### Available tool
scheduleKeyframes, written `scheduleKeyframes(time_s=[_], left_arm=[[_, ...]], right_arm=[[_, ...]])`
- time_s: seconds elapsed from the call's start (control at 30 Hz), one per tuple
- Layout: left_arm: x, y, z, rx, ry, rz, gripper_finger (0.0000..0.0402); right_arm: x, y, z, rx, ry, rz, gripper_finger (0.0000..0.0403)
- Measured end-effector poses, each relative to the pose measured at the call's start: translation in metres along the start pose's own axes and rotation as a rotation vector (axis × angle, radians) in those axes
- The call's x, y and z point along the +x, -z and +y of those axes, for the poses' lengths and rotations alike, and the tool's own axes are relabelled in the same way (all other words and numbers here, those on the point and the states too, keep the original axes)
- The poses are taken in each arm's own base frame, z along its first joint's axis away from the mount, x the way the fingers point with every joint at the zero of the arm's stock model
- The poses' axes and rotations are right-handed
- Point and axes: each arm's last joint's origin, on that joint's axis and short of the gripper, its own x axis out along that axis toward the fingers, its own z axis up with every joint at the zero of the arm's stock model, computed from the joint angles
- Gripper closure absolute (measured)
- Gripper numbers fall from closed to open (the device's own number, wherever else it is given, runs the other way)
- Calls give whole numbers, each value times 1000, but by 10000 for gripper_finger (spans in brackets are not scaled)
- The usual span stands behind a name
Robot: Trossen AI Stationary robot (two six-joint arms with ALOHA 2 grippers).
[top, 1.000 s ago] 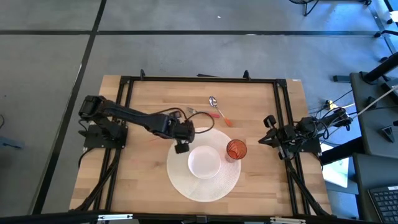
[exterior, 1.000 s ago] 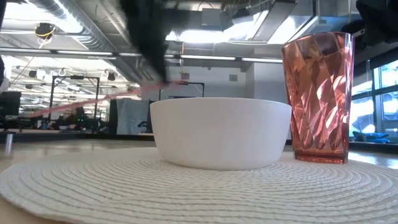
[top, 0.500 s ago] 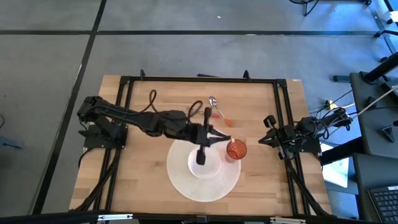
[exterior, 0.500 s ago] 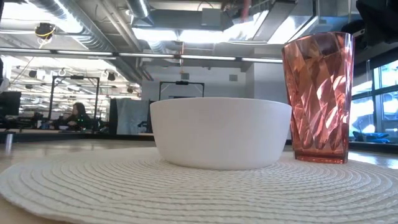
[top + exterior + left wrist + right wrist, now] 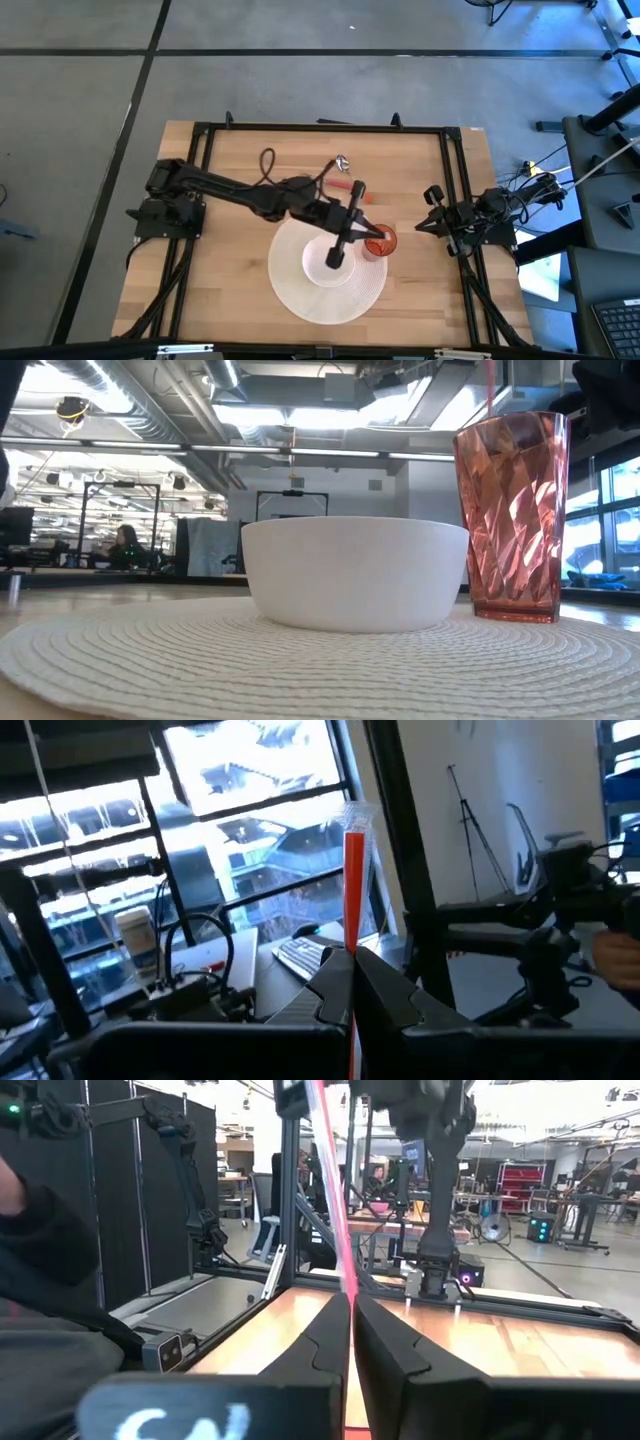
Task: Pick & Place Utensil
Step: Put the orange straw into the orange cup on the white mat
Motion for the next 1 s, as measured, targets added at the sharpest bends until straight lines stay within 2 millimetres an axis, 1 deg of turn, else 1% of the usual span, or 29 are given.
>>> scheduleKeyframes(time_s=[0.07,0.23,0.47,0.57,0.63,0.73,0.83,1.0], left_arm=[[4,11,4,-15,16,-10,400],[8,31,13,-56,37,-9,400],[12,66,27,-86,6,48,400],[15,85,31,-131,-7,62,400],[15,94,36,-159,-27,62,400],[16,105,40,-179,-54,62,400],[18,116,39,-188,-94,84,400],[18,117,41,-185,-213,103,400]], right_arm=[[0,0,0,-2,0,0,383],[0,0,0,-5,0,0,383],[0,1,0,-8,0,6,383],[0,1,0,-7,0,6,383],[0,1,0,-7,0,6,383],[0,1,0,-6,-1,6,383],[0,1,0,-6,0,6,383],[0,1,0,-5,0,6,383]])
